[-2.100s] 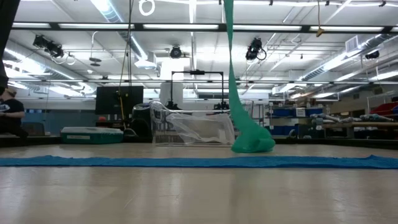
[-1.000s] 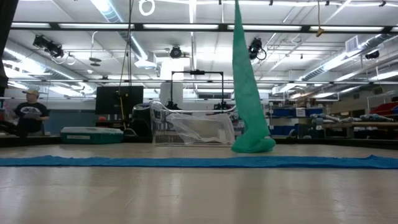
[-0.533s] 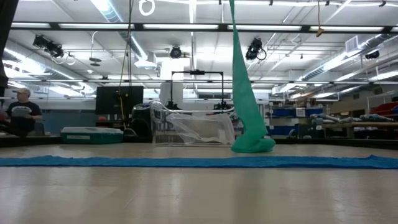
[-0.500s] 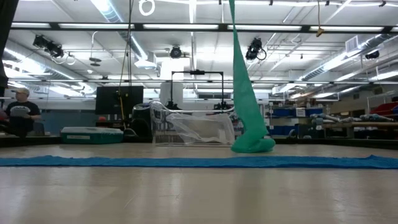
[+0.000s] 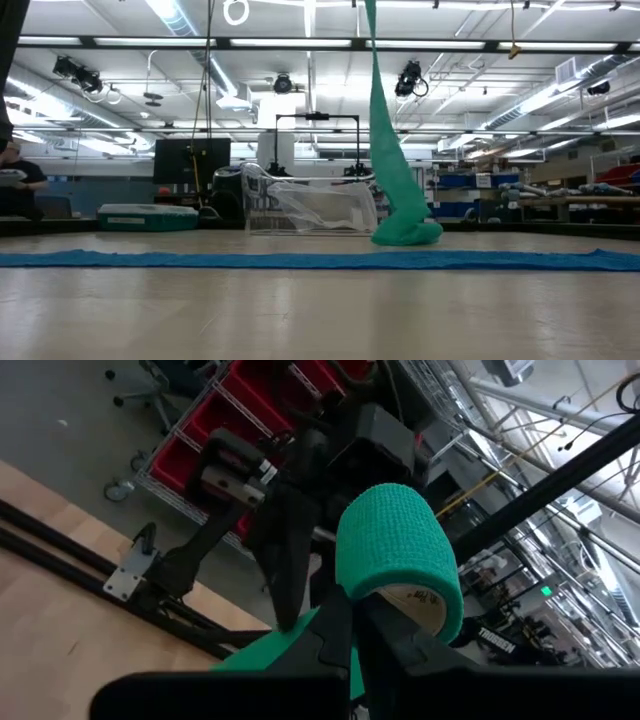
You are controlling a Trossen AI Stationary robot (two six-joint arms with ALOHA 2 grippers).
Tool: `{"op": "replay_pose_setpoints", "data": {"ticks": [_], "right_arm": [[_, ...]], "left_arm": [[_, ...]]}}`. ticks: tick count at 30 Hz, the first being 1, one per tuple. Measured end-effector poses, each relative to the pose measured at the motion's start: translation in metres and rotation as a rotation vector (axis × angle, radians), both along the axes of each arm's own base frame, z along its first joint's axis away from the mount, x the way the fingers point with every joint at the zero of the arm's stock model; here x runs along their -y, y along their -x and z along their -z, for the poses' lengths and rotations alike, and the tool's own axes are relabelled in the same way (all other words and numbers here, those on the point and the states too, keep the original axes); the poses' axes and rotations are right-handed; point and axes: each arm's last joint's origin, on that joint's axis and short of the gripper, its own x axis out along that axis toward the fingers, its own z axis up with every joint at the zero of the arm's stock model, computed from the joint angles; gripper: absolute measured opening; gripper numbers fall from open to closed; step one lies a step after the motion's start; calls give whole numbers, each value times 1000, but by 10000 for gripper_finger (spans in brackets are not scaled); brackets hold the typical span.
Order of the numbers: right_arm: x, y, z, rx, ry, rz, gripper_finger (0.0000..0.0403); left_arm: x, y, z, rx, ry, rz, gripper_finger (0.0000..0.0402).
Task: Roll bandage
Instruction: Roll the green bandage
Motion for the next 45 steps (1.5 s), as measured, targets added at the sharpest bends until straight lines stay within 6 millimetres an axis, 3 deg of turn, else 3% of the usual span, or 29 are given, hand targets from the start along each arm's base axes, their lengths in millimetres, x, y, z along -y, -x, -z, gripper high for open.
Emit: {"op": "replay_pose_setpoints", "data": {"ticks": [6,10,12,18,33,45], "right_arm": [[-2,-19,9,-28,-7,-27,82],[-3,-32,18,-61,-20,-70,37],[-4,-34,22,-91,-29,-85,10],[-2,-34,36,-229,-15,-3,1],[36,-16,17,-101,39,237,0],[39,-15,12,-51,73,248,0]], "left_arm": [[0,0,0,-1,0,0,11],[0,0,0,4,-2,0,11],[0,0,0,4,2,1,11],[0,0,0,1,21,5,11],[9,-5,2,-1,-17,81,12],[17,-19,20,-96,-25,136,12]]}}
